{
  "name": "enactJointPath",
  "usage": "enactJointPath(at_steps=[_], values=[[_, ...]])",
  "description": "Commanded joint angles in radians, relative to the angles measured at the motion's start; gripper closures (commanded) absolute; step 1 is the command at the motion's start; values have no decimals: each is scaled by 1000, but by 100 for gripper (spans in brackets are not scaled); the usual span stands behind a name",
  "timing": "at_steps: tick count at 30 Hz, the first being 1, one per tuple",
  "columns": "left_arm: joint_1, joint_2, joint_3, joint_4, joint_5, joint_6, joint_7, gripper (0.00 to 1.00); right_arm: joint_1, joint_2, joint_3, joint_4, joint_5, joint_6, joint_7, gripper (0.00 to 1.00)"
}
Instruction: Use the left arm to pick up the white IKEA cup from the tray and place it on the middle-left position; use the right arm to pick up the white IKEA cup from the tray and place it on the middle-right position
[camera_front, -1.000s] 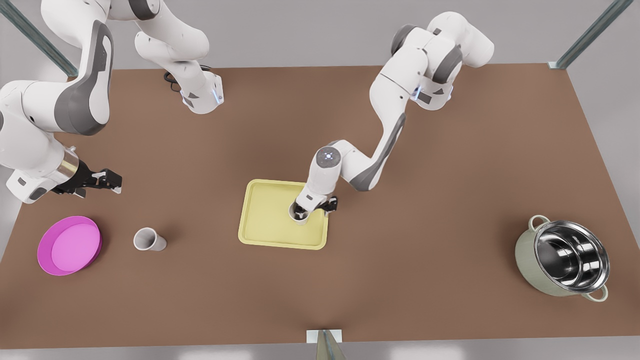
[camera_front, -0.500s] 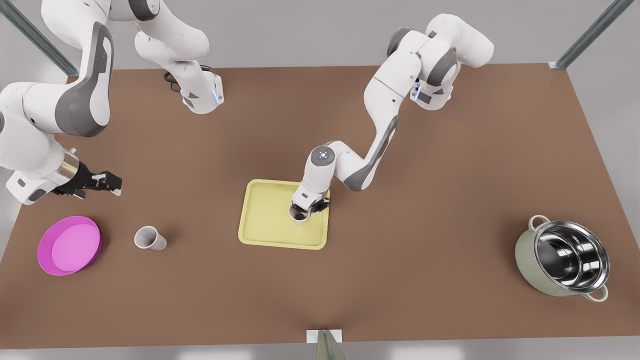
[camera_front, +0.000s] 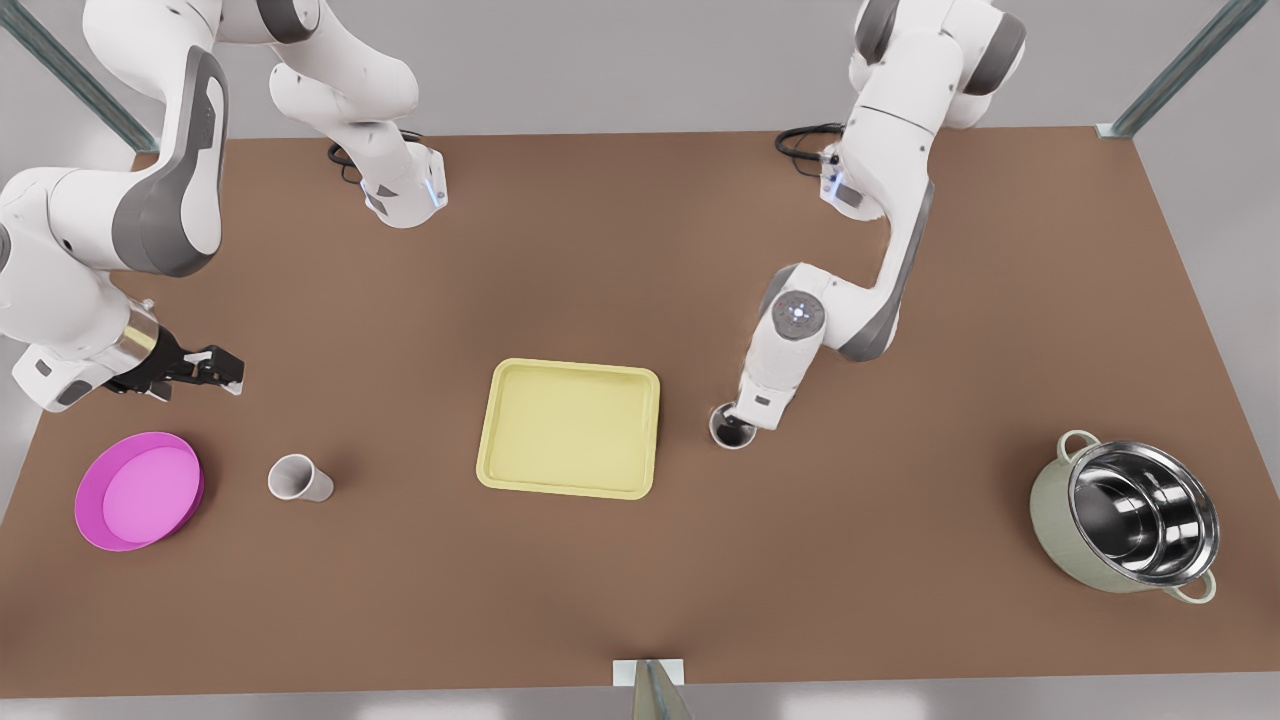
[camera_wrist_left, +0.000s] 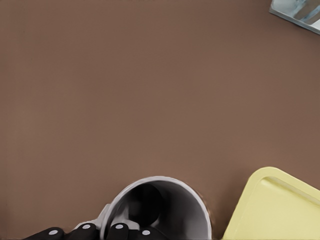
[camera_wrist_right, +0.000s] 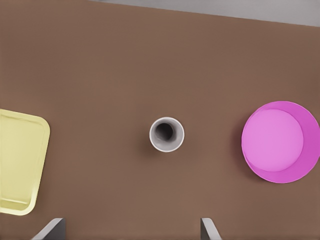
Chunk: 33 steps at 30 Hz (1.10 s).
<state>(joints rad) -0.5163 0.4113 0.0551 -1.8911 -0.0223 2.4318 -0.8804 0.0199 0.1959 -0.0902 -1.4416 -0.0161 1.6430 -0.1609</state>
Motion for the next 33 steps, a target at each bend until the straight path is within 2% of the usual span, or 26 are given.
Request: enactJointPath(at_steps=[1,4,5,7,11,15,27,29,30,32,33], values=[[78,-36,0,-62,-102,72,649,90,0,-1,0,0,1,1,6,0],[202,-35,0,-111,-103,104,894,90,0,-1,0,1,1,1,6,0],[210,-45,0,-189,-103,223,908,90,0,-1,0,1,1,1,6,0],[208,-69,-1,-226,-102,240,903,90,0,-1,0,1,1,1,6,0],[209,-9,0,-207,-93,346,911,90,0,-1,0,1,1,1,6,0],[208,-6,25,-183,-2,368,911,90,0,-1,0,1,1,3,6,0],[211,29,26,-189,-11,395,899,88,0,-1,0,1,1,3,6,0],[211,34,26,-186,-11,394,900,77,2,-1,0,1,1,3,6,0],[211,34,26,-186,-11,395,900,42,2,-1,0,1,1,3,6,0],[211,35,26,-184,-11,395,900,0,2,0,0,1,1,3,6,0],[211,37,26,-184,-11,395,903,0,2,0,0,1,1,3,6,0]])
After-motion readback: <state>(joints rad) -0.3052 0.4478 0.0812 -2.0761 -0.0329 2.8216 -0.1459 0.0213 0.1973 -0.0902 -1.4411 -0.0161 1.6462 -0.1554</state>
